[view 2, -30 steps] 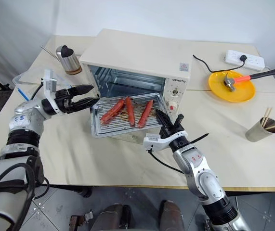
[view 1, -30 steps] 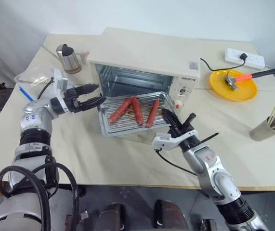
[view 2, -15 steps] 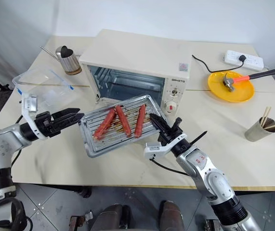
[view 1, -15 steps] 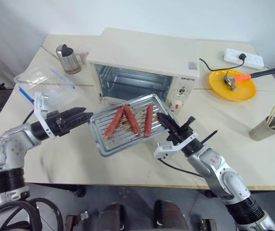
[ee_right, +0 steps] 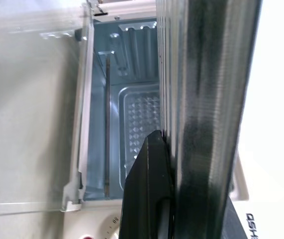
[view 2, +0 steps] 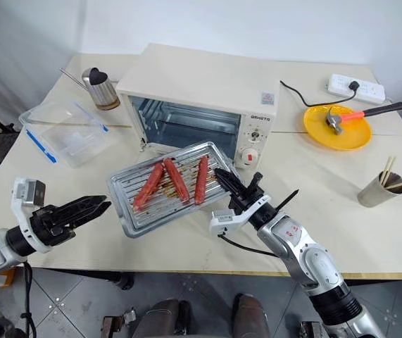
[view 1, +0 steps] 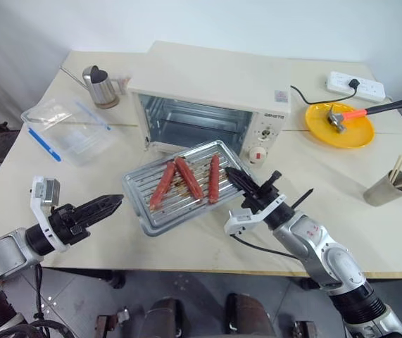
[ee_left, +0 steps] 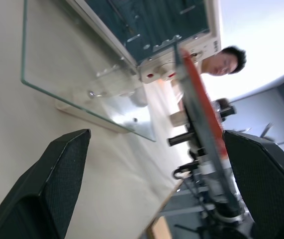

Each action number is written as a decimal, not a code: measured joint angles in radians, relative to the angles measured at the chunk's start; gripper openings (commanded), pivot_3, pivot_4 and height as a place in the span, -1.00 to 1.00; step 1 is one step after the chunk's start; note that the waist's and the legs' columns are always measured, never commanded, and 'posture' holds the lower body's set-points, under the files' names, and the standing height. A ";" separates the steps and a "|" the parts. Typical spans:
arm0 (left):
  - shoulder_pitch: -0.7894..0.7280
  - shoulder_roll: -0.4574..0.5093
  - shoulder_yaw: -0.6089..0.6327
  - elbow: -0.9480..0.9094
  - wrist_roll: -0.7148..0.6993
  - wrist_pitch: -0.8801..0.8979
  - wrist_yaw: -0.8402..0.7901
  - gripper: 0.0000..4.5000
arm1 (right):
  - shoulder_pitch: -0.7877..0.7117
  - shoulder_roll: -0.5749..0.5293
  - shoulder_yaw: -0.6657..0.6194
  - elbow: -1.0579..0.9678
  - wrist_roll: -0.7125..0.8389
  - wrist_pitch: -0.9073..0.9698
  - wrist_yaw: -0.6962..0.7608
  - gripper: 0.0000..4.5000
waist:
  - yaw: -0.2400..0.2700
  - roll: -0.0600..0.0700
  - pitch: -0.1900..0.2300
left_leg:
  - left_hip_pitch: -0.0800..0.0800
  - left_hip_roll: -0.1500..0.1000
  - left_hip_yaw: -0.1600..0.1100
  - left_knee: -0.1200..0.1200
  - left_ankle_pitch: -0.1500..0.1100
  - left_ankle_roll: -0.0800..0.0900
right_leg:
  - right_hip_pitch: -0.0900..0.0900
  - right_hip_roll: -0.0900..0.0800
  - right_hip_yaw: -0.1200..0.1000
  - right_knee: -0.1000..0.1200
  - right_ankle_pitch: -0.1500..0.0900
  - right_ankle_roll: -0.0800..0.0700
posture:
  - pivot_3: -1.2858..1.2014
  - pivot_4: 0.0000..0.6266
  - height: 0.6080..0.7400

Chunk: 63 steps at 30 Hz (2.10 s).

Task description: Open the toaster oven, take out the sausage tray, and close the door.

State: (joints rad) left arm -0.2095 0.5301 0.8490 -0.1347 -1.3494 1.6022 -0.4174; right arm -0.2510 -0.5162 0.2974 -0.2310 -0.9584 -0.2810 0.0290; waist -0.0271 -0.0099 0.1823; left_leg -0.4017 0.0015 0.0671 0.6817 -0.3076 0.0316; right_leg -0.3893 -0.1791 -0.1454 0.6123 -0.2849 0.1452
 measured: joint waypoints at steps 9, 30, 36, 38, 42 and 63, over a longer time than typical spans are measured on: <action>0.134 0.000 -0.227 0.023 -0.577 -0.361 0.415 1.00 | -0.003 -0.010 0.000 0.018 0.004 -0.047 -0.003 -1.00 | 0.000 0.000 0.000 | 0.004 0.001 -0.001 0.000 -0.001 -0.002 | 0.001 0.010 0.028 -0.002 0.000 0.000 | 0.03 -0.52 1.00; 0.146 -0.045 -0.419 0.034 -0.594 -0.459 0.423 0.53 | -0.009 -0.008 0.000 0.024 0.015 -0.045 0.000 -1.00 | 0.000 0.000 0.000 | 0.006 0.003 0.005 -0.001 -0.001 -0.002 | 0.001 0.015 0.034 -0.005 0.000 0.000 | 0.03 -0.52 1.00; 0.141 -0.037 -0.435 0.039 -0.603 -0.455 0.401 -0.32 | -0.009 -0.008 0.000 0.024 0.016 -0.044 0.005 -1.00 | 0.000 0.000 0.000 | 0.006 0.003 0.006 -0.002 -0.001 -0.002 | 0.001 0.015 0.035 -0.005 0.000 0.000 | 0.03 -0.52 1.00; 0.142 -0.037 -0.435 0.039 -0.611 -0.454 0.393 -0.58 | -0.009 -0.008 0.000 0.024 0.016 -0.044 0.007 -1.00 | 0.000 0.000 0.000 | 0.006 0.003 0.006 -0.002 -0.001 -0.002 | 0.001 0.015 0.035 -0.006 0.000 0.000 | 0.03 -0.52 1.00; 0.156 -0.045 -0.441 0.039 -0.610 -0.454 0.407 -0.99 | -0.009 -0.011 -0.007 0.024 0.014 -0.047 0.009 -1.00 | 0.000 0.000 0.000 | 0.006 0.004 0.008 -0.002 -0.001 -0.002 | 0.001 0.015 0.036 -0.006 0.000 0.000 | 0.03 -0.52 1.00; 0.205 -0.226 -0.456 -0.108 -0.606 -0.586 0.576 -1.00 | 0.003 -0.002 -0.026 0.001 0.086 -0.074 0.031 0.99 | 0.002 0.000 0.000 | 0.006 0.006 0.012 -0.003 -0.001 -0.003 | 0.000 0.016 0.038 -0.010 0.000 0.000 | 0.03 -0.52 1.00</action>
State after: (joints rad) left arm -0.0040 0.3038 0.3931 -0.2422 -1.9554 1.0163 0.1590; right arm -0.2484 -0.5180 0.2718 -0.2295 -0.8727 -0.3548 0.0602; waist -0.0254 -0.0099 0.1822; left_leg -0.3958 0.0078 0.0796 0.6787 -0.3090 0.0289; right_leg -0.3896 -0.1630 -0.1073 0.6020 -0.2852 0.1447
